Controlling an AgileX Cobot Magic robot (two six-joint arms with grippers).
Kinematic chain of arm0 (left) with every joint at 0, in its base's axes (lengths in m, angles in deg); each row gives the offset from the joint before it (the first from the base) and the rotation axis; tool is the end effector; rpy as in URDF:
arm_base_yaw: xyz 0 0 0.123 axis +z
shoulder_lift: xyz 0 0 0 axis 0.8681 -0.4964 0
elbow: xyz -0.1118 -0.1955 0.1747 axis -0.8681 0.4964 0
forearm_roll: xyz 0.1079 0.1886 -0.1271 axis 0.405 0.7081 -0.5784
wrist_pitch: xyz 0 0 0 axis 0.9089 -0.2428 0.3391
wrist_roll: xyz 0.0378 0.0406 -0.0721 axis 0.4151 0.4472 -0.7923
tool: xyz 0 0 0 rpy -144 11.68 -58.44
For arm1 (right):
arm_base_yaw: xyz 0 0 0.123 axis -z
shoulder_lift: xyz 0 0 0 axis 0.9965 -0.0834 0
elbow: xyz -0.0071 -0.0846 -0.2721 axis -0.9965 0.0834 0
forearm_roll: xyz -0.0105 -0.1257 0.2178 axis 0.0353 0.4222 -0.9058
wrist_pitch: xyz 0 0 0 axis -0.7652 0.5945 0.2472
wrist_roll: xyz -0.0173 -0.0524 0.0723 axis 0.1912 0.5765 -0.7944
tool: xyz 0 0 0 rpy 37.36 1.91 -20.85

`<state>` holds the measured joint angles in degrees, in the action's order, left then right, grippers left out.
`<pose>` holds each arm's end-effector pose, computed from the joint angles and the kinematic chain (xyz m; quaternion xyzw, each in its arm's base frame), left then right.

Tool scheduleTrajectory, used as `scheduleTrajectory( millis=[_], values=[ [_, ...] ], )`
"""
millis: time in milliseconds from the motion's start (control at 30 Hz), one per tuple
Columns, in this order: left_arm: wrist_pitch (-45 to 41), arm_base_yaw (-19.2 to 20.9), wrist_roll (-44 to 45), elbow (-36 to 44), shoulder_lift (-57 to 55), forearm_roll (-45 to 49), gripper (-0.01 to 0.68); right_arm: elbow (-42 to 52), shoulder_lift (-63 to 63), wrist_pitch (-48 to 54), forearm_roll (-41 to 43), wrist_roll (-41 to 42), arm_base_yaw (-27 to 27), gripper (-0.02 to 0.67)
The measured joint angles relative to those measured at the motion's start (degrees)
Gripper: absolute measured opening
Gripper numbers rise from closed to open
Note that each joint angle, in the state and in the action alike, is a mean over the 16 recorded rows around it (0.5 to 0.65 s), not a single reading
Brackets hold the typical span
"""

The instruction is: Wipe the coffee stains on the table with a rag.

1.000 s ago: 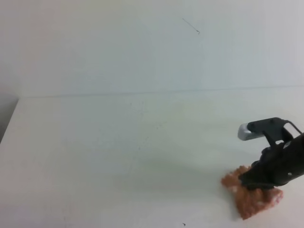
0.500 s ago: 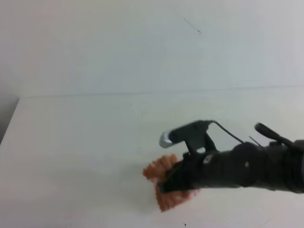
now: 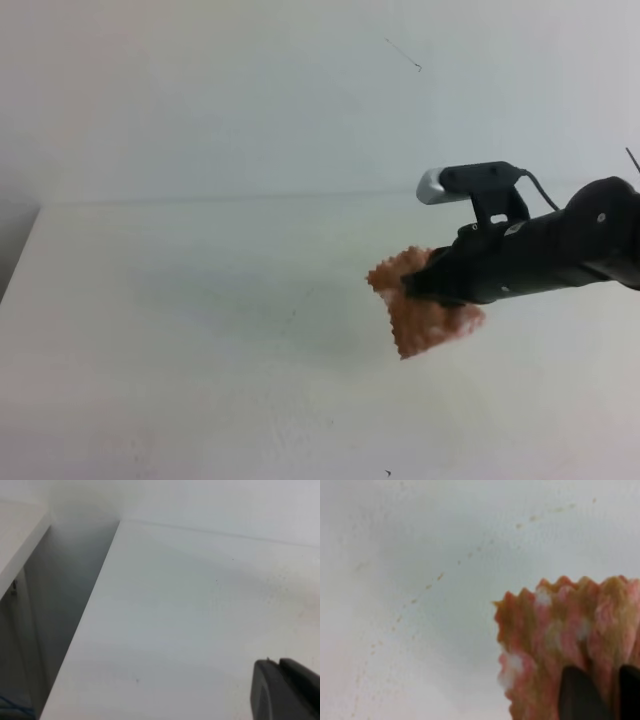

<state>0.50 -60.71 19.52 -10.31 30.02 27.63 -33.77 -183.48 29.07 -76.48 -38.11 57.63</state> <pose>0.0538 0.0010 0.1834 -0.1010 0.7810 -0.0732 0.6119 0.3316 0.1906 0.2004 -0.1821 0.9065 0.1908 0.3297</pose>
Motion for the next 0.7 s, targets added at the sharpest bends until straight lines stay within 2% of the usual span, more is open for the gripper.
scheduleTrajectory(
  millis=[200, 333, 433, 700],
  values=[
    [0.0, 0.0, 0.0, 0.0, 0.0, 0.0, -0.003, 0.0, -0.1, 4.1, 0.9, 0.0, 2.1, 0.381],
    [0.0, 0.0, 0.0, 0.0, 0.0, 0.0, -0.003, 0.0, 1.6, 6.0, 3.5, -0.4, 2.2, 0.422],
    [0.0, 0.0, 0.0, 0.0, 0.0, 0.0, -0.003, 0.0, 4.8, 7.5, 7.2, -1.2, 2.2, 0.381],
    [0.0, 0.0, 0.0, 0.0, 0.0, 0.0, -0.003, 0.0, 20.2, 15.1, 25.2, -9.2, 2.2, 0.162]
  ],
)
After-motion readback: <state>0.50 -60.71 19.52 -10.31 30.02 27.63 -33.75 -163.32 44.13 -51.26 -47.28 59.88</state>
